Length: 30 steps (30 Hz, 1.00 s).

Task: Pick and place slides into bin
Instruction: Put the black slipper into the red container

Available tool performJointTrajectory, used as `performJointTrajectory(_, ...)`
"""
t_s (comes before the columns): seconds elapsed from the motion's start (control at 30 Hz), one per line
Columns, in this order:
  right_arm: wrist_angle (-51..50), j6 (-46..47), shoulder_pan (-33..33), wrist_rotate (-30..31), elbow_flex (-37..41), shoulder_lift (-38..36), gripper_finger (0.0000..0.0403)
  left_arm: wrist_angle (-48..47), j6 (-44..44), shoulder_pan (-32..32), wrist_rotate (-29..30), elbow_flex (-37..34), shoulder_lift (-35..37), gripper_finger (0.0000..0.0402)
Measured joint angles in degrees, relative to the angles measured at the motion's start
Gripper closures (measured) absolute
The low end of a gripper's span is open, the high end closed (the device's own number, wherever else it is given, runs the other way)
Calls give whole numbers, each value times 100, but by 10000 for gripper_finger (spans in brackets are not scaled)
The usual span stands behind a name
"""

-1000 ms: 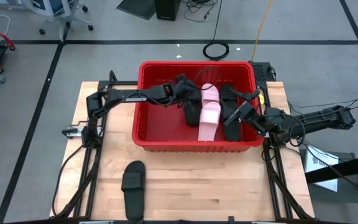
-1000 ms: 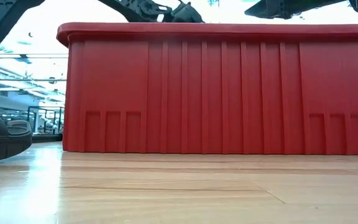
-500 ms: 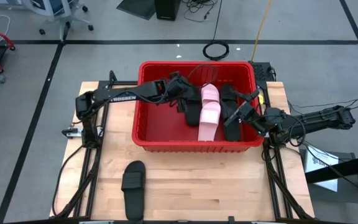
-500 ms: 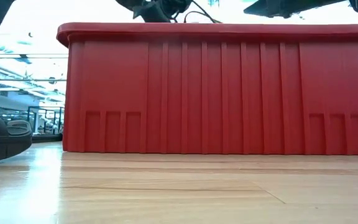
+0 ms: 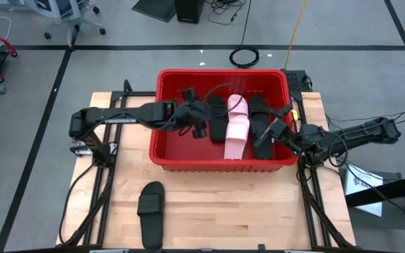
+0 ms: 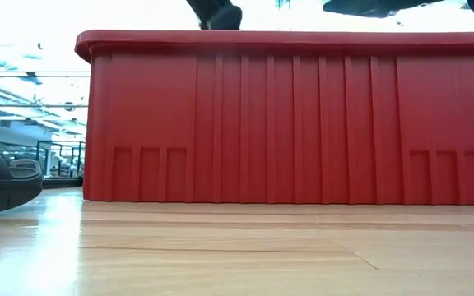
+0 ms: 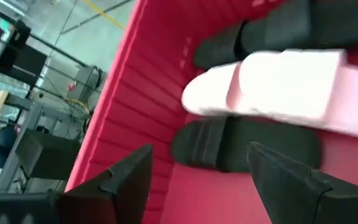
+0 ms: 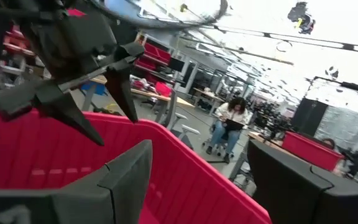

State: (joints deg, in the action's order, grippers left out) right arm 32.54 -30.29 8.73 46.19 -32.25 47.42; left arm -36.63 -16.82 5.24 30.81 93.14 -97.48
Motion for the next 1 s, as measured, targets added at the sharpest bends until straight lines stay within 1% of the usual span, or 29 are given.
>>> performJointTrajectory(0.17, 60, -74, 225, -3, 0, 2, 149, -340, 406, -630, 439, 0, 275, 140)
performJointTrajectory(0.3, 152, -33, 367, -6, 0, 0, 149, -529, 760, -1214, 819, 3, 365, 140)
performJointTrajectory(0.47, 116, 124, 567, 1, 0, 2, 149, -748, 1358, -2028, 1025, 9, 429, 140)
performJointTrajectory(0.6, 33, 367, 733, 3, 0, 2, 149, -830, 1735, -2703, 1307, 2, 409, 140)
performJointTrajectory(0.8, -153, 783, 979, 1, 0, 2, 149, -870, 2495, -3606, 1350, 2, 414, 140)
performJointTrajectory(0.87, -176, 877, 1034, 1, 0, 2, 149, -972, 2721, -3913, 1440, 2, 414, 140)
performJointTrajectory(1.0, -200, 1012, 1100, 1, 0, 2, 149, -1320, 3374, -4499, 1344, 2, 413, 140)
